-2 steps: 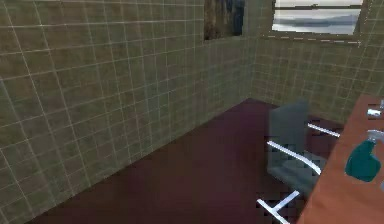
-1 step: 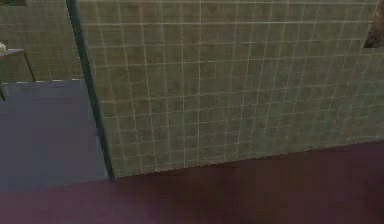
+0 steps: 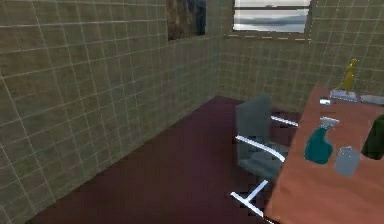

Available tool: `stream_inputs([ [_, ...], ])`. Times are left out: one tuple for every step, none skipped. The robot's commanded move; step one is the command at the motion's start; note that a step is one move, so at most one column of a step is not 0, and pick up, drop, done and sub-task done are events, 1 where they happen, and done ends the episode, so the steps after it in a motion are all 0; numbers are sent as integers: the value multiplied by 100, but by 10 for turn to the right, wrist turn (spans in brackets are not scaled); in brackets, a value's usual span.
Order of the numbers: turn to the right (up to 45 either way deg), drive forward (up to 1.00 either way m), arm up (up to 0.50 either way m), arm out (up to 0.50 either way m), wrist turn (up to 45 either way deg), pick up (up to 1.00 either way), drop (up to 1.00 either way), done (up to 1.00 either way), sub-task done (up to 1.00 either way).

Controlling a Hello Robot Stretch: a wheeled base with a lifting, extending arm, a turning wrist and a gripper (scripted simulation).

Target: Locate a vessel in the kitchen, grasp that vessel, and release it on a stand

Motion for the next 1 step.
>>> stream_inputs([
  [0, 45, 0, 0, 0, 0, 0, 0, 0],
])
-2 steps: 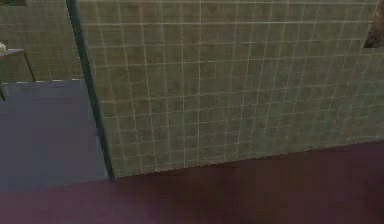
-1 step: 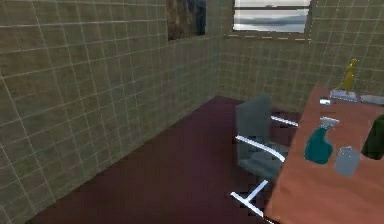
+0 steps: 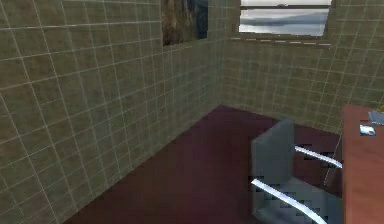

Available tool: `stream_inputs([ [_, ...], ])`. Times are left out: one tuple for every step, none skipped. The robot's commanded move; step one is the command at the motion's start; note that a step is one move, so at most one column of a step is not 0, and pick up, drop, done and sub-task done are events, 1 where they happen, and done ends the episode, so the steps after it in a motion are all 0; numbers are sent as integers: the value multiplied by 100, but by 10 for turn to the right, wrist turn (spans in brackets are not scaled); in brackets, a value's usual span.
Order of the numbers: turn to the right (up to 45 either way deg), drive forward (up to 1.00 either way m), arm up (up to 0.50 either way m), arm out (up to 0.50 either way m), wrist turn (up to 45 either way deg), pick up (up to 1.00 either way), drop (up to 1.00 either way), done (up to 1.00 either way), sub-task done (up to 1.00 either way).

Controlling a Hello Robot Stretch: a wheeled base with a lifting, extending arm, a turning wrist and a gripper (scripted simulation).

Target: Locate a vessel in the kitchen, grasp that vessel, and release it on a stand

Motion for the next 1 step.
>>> stream_inputs([
  [-240, 0, 0, 0, 0, 0, 0, 0, 0],
])
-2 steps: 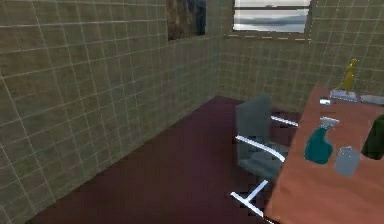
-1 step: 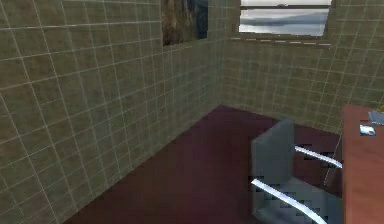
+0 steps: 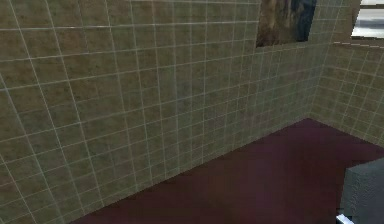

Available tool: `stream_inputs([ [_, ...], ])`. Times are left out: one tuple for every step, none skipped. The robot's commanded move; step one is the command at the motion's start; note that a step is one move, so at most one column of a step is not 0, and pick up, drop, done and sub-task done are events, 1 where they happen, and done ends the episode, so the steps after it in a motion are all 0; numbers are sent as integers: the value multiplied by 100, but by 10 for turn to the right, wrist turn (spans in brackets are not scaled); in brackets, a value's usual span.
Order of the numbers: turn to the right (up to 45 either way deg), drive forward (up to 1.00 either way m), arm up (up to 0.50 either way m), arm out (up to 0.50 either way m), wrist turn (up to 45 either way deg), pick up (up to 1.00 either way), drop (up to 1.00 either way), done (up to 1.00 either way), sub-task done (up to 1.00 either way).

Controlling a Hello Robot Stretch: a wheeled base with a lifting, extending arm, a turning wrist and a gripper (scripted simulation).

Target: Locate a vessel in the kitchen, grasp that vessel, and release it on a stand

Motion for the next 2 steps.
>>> stream_inputs([
  [0, 0, 50, 0, 0, 0, 0, 0, 0],
  [0, 0, 36, 0, 0, 0, 0, 0, 0],
])
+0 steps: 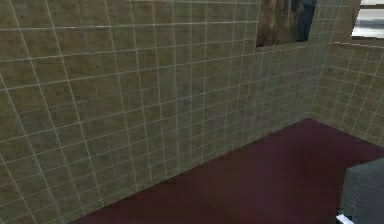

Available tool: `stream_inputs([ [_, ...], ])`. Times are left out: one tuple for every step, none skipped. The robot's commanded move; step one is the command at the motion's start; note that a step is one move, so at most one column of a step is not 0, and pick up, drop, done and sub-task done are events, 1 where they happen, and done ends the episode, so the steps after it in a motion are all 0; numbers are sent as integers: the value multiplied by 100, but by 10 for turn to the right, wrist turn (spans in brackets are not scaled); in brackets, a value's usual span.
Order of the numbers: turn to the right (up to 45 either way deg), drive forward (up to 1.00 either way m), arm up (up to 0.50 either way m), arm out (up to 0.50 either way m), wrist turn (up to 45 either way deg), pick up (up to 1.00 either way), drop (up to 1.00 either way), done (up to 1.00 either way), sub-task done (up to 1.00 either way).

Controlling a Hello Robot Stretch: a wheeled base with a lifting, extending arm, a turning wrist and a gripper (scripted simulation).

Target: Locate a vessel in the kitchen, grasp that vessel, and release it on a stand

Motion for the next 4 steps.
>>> stream_inputs([
  [0, 0, 0, 42, 0, 0, 0, 0, 0],
  [0, 0, 0, 0, 450, 0, 0, 0, 0],
  [0, 0, 0, 0, 450, 0, 0, 0, 0],
  [0, 0, 0, 0, 450, 0, 0, 0, 0],
])
